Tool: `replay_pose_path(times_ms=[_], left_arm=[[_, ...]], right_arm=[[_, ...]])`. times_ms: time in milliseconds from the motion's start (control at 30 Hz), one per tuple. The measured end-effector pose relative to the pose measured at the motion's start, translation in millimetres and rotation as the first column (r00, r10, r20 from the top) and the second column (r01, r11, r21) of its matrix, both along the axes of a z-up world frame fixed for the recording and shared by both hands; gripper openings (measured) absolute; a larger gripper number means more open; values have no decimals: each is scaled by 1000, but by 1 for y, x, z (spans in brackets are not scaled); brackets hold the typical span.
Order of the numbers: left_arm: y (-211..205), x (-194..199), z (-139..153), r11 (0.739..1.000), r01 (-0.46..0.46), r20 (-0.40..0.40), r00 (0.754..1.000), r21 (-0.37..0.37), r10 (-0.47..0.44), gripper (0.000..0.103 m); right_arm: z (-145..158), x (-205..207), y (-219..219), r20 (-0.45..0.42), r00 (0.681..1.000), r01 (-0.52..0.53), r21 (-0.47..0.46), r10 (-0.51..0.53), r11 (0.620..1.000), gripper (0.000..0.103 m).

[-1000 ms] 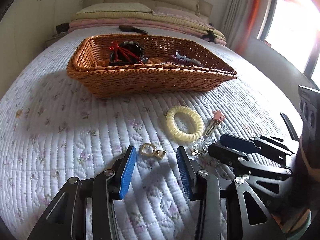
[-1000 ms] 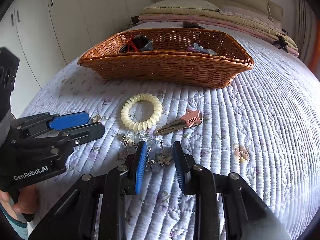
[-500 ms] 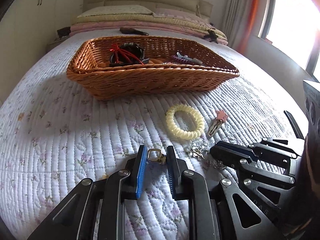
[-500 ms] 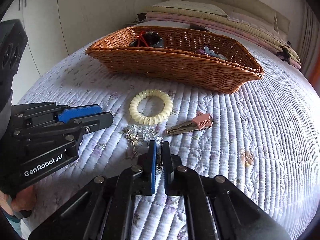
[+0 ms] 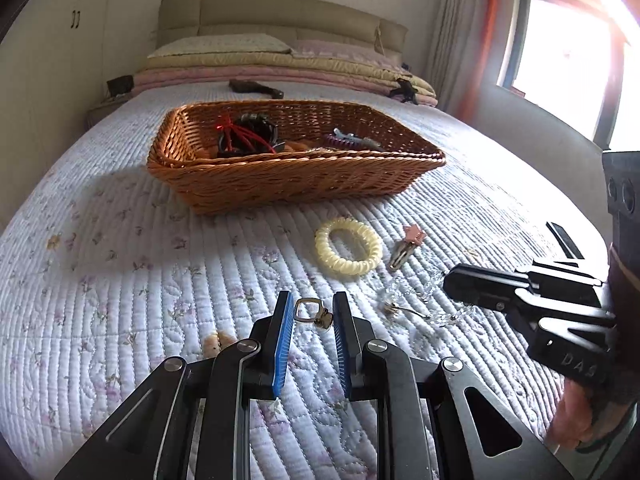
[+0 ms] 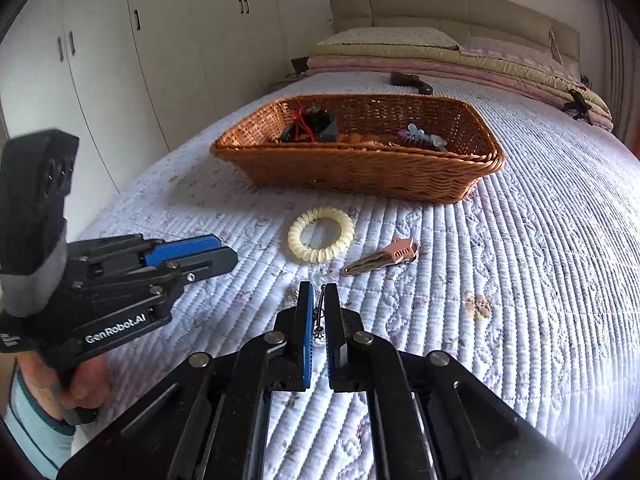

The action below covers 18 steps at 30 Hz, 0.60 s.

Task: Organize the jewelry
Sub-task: 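Carry the gold ring and crystal jewelry into the basket and open both tools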

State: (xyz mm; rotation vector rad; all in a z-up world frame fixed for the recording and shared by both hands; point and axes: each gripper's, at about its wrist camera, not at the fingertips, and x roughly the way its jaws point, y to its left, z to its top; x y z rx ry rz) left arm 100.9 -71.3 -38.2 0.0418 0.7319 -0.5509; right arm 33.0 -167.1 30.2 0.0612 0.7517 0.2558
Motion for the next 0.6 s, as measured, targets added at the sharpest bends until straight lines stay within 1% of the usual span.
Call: replay_pose_path(times_ms=[167, 233, 333, 467, 600], left_arm=[[6, -12, 11, 999, 16, 49, 999, -30, -14, 20], [6, -15, 17, 999, 17, 56, 998, -43, -14, 20], [7, -16, 33, 998, 7, 78, 997, -65, -2, 20], [11, -9, 64, 992, 15, 98, 995, -126, -2, 20], [1, 19, 98, 992, 16, 135, 991, -124, 1, 20]], right_arm=[[24, -19, -3, 63, 998, 1, 5, -2, 1000, 6], [35, -24, -5, 90, 996, 7, 9, -8, 1000, 6], [55, -27, -7, 134, 991, 23, 20, -26, 1000, 6], [85, -16, -13, 187, 980, 58, 28, -62, 998, 6], [117, 17, -18, 233, 969, 80, 25, -83, 996, 6]])
